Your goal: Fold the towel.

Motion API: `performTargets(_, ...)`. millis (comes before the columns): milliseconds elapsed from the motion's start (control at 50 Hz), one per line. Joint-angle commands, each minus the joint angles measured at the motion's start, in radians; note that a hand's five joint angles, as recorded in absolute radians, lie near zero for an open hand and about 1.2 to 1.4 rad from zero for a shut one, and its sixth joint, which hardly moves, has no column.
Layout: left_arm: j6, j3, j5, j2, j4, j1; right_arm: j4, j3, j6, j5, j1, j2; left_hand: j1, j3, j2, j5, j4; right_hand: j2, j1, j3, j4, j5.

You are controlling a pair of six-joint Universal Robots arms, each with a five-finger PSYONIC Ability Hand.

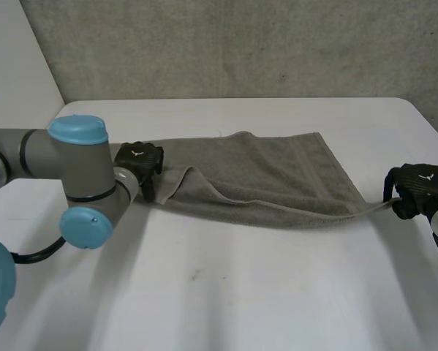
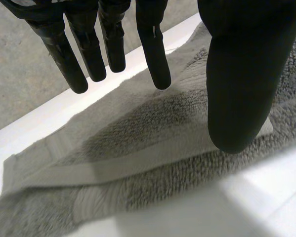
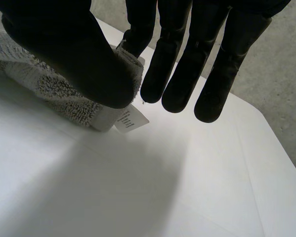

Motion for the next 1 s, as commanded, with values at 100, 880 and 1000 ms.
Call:
performTargets(100,0.000,0.065,-0.001,-0.071,-0.005,-0.031,0.000,-0.002,-0.001,0.000,0.000,0.002,-0.199,0.067,0.068,0.068,0.070,0.182,0.003,0.181,0.178,0.183)
performTargets(880,-0.068,0.261,-0.145,-0.200,-0.059,-0.105,0.002,-0.008,-0.038,0.000,0.000,0.036,0.096,0.362,0.363,0.363,0.365,0.182,0.003,0.181,0.178,0.183)
performTargets(1000,-0.068,0.287,-0.170,-0.206,-0.056,-0.103,0.002,-0.008,-0.038,0.000,0.000,0.037,0.736,1.002,1.003,1.002,1.004,0.182,0.003,0.181,0.178,0.183)
